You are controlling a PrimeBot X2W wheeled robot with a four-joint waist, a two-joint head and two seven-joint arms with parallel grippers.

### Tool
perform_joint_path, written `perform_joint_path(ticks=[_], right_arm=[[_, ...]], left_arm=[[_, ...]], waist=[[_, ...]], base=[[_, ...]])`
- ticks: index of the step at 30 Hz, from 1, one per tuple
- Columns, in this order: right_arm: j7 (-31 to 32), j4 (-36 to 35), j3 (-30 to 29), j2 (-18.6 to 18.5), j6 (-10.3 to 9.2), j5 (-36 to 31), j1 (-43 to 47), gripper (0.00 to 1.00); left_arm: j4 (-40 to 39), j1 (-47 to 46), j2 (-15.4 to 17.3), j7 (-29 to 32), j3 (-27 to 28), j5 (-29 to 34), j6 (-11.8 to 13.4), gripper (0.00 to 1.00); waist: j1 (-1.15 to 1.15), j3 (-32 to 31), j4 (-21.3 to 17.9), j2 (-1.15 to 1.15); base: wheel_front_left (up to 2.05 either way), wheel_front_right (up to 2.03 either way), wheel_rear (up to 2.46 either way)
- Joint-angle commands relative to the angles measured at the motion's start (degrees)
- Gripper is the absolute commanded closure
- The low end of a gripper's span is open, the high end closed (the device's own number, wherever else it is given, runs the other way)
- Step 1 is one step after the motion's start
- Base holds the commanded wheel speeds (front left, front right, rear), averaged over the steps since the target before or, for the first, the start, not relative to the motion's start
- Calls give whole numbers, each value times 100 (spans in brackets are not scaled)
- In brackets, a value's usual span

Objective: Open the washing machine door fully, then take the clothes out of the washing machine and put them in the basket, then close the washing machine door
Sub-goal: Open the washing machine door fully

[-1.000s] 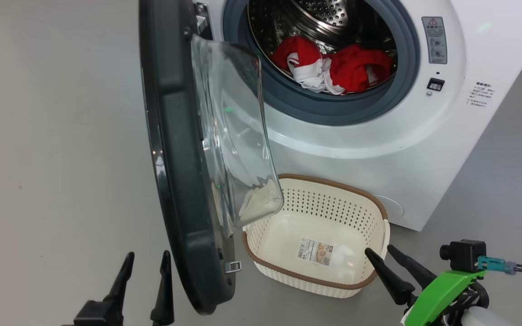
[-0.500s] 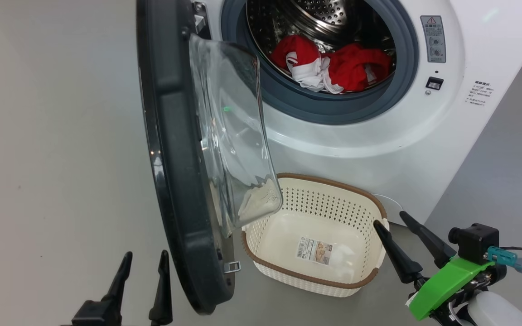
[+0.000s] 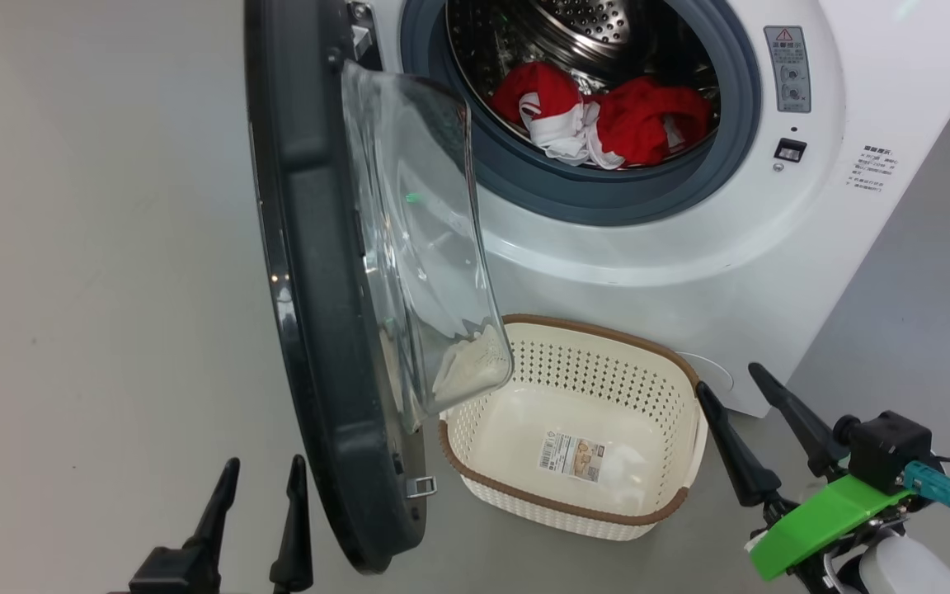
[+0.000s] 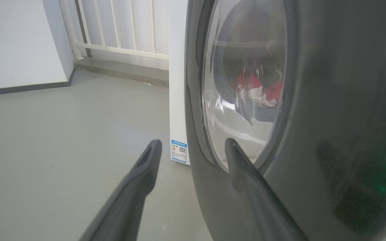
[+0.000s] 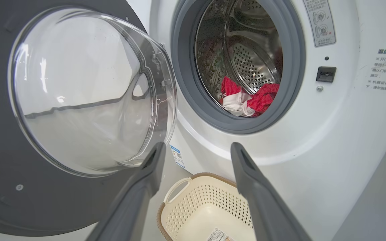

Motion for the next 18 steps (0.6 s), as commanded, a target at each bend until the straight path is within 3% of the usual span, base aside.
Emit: perform_joint_path(ticks=[1, 16, 17, 18], right_arm=[[-52, -65, 41, -11, 28, -57, 63, 0], [-52, 222, -57, 99, 28, -197, 174, 0], [-52, 220, -64, 102, 28, -202, 172, 0], [-52, 219, -71, 106, 28, -207, 173, 0]], left_arm=[[-143, -95, 52, -69, 209, 54, 42, 0], [-101, -110, 52, -69, 226, 21, 49, 0], [-104, -111, 52, -69, 235, 15, 47, 22], [-110, -112, 52, -69, 250, 6, 49, 53]], waist=[[0, -6, 2, 0], [0, -11, -21, 0], [0, -17, -22, 0], [0, -24, -22, 0]], base=[[0, 0, 0], [0, 0, 0], [0, 0, 0], [0, 0, 0]])
